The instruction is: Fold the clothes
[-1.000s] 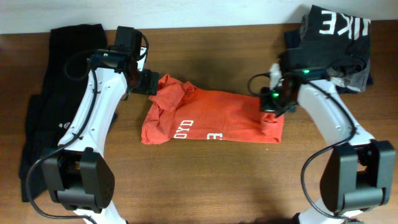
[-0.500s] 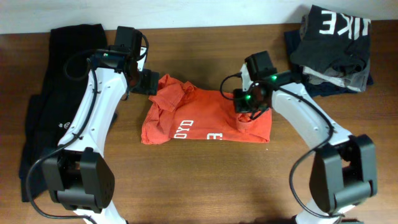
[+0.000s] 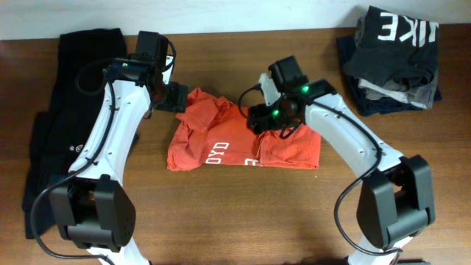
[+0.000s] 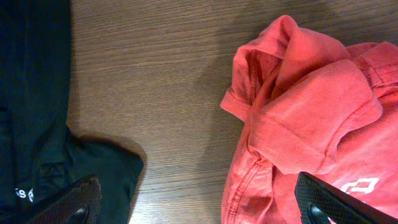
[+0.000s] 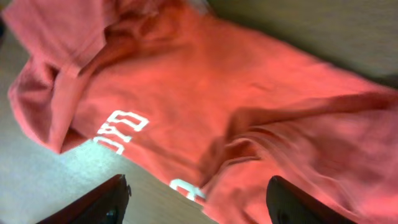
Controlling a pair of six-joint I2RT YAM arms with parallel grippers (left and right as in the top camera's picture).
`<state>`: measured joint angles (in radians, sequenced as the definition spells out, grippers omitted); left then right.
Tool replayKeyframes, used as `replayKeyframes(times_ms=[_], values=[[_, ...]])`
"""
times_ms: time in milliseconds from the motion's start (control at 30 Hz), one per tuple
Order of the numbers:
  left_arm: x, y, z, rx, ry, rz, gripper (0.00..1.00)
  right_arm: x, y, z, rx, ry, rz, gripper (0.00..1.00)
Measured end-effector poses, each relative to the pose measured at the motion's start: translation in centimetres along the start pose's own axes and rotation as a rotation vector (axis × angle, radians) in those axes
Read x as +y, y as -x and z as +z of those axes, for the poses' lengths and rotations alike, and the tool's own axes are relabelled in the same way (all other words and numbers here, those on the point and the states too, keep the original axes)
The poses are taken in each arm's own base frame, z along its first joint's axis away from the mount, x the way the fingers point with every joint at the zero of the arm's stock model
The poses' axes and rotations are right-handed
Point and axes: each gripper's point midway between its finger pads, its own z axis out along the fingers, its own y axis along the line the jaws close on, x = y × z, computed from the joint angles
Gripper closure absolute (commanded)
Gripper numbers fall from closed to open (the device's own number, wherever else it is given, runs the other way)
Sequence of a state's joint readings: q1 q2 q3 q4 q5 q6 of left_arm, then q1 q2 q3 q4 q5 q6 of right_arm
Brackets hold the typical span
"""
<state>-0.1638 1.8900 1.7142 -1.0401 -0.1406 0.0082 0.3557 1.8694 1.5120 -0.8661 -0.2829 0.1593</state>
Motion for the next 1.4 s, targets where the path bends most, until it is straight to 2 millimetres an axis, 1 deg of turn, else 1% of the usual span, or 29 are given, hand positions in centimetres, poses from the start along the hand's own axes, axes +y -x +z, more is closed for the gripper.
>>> replayKeyframes(times_ms=[67, 167, 233, 300, 400, 567, 633, 700, 800, 833, 900, 933, 967, 1033, 1067, 1100, 1167, 1200, 1233, 1333, 1400], values=[[-0.1, 0.0, 0.0, 0.000, -0.007, 0.000, 0.01, -1.6, 0.1, -0.8, 0.007, -0.059, 0.045, 0.30], [-0.2, 0.0, 0.0, 0.000, -0.014, 0.000, 0.01, -4.2, -1.0, -1.4, 0.047, -0.129, 0.131, 0.34], [-0.3, 0.0, 0.0, 0.000, -0.016, 0.000, 0.01, -5.4, -1.1, -1.7, 0.046, -0.155, 0.170, 0.34], [-0.3, 0.0, 0.0, -0.001, -0.019, 0.000, 0.01, -6.2, -1.1, -1.7, 0.043, -0.173, 0.206, 0.34], [-0.3, 0.0, 0.0, -0.001, -0.020, 0.000, 0.01, -6.6, -1.2, -0.5, 0.054, -0.181, 0.252, 0.35], [-0.4, 0.0, 0.0, -0.001, -0.022, 0.000, 0.01, -7.6, -2.9, 2.8, 0.137, -0.193, 0.324, 0.44], [-0.4, 0.0, 0.0, -0.001, -0.022, 0.000, 0.01, -7.8, -3.6, 3.7, 0.168, -0.197, 0.352, 0.52], [-0.4, 0.0, 0.0, -0.001, -0.022, 0.000, 0.01, -8.0, -3.7, 4.2, 0.174, -0.198, 0.365, 0.60], [-0.4, 0.0, 0.0, -0.001, -0.022, 0.000, 0.01, -7.9, -2.9, 4.6, 0.143, -0.185, 0.370, 0.70], [-0.4, 0.0, 0.0, -0.001, -0.022, 0.000, 0.01, -7.8, -2.3, 4.7, 0.119, -0.176, 0.367, 0.74], [-0.4, 0.1, 0.0, -0.002, -0.022, 0.000, 0.01, -7.5, -1.0, 4.9, 0.068, -0.148, 0.359, 0.79], [-0.4, 0.1, 0.0, -0.004, -0.022, -0.001, 0.01, -7.2, 0.1, 5.0, 0.029, -0.119, 0.347, 0.81], [-0.4, 0.1, 0.0, -0.005, -0.023, -0.001, 0.01, -7.1, 0.4, 5.0, 0.018, -0.112, 0.347, 0.82], [-0.4, 0.2, 0.0, -0.008, -0.025, -0.001, 0.01, -6.5, 2.1, 5.1, -0.043, -0.076, 0.328, 0.83], [-0.4, 0.3, 0.0, -0.011, -0.025, -0.001, 0.01, -6.0, 3.1, 5.2, -0.082, -0.053, 0.312, 0.83], [-0.4, 0.3, 0.0, -0.012, -0.026, -0.002, 0.01, -5.5, 3.8, 5.2, -0.105, -0.038, 0.300, 0.77], [-0.5, 0.3, 0.0, -0.012, -0.031, -0.001, 0.01, -4.2, 4.8, 5.3, -0.141, -0.005, 0.274, 0.46], [-0.6, 0.3, 0.0, -0.011, -0.033, -0.001, 0.01, -3.7, 4.9, 5.4, -0.144, 0.004, 0.261, 0.35], [-0.6, 0.3, 0.0, -0.011, -0.034, -0.001, 0.01, -3.1, 4.8, 5.5, -0.139, 0.014, 0.251, 0.30], [-0.6, 0.2, 0.0, -0.007, -0.035, -0.001, 0.01, -1.9, 3.8, 5.9, -0.100, 0.027, 0.232, 0.28], [-0.6, 0.0, 0.0, -0.001, -0.037, 0.000, 0.01, -1.8, 2.8, 6.0, -0.060, 0.024, 0.226, 0.28]])
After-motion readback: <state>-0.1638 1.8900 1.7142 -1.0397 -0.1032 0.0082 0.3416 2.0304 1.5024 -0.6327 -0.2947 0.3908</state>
